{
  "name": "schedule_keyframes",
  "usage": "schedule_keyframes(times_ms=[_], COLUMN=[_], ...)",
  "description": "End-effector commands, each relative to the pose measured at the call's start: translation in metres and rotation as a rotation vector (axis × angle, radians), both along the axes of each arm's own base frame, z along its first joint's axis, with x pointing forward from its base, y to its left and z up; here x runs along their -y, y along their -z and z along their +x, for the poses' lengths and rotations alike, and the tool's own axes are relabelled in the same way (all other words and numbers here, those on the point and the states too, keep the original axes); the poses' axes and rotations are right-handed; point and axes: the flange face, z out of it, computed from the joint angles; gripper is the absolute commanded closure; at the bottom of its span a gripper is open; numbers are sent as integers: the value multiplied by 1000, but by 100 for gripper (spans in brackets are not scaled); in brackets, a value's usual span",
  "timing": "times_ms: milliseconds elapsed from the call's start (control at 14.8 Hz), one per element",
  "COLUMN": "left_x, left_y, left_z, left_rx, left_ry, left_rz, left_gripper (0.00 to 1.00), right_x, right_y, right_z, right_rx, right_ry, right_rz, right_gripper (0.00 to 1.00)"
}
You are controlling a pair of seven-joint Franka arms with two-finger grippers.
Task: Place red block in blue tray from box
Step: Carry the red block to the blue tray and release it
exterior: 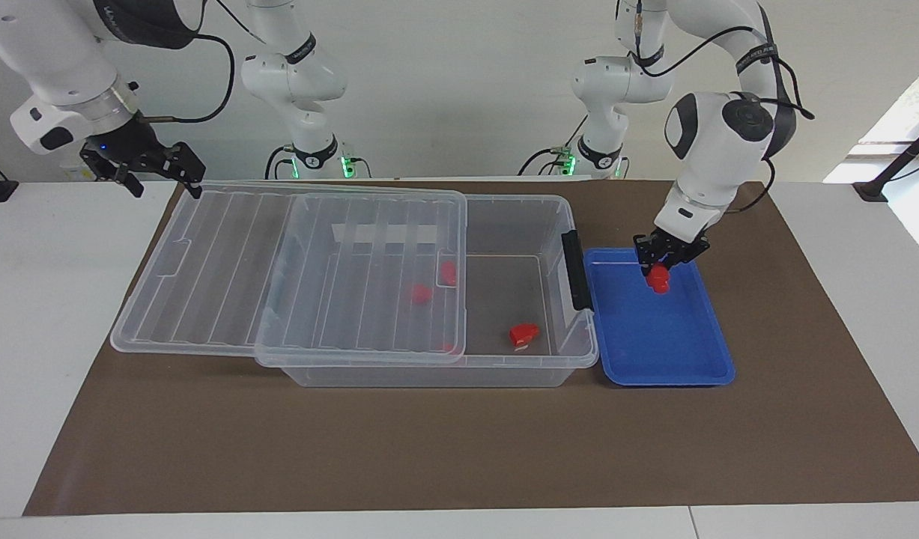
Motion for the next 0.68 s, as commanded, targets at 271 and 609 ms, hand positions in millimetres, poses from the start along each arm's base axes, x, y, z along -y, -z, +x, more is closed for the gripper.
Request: schedule_keyframes(times_ms=[271, 609], left_x=[-26, -28], left_y=[79, 101], left_z=[18, 15], left_rx=[14, -14], left_ry=[1, -12], left_rz=[0, 1], left_gripper=[100, 86], right_x=[0, 1], right_y=[-2, -2], right_z=[-8, -9], right_rx=[-4, -4], right_ry=[13, 13], right_rz=[-2, -2], right_gripper=[0, 0])
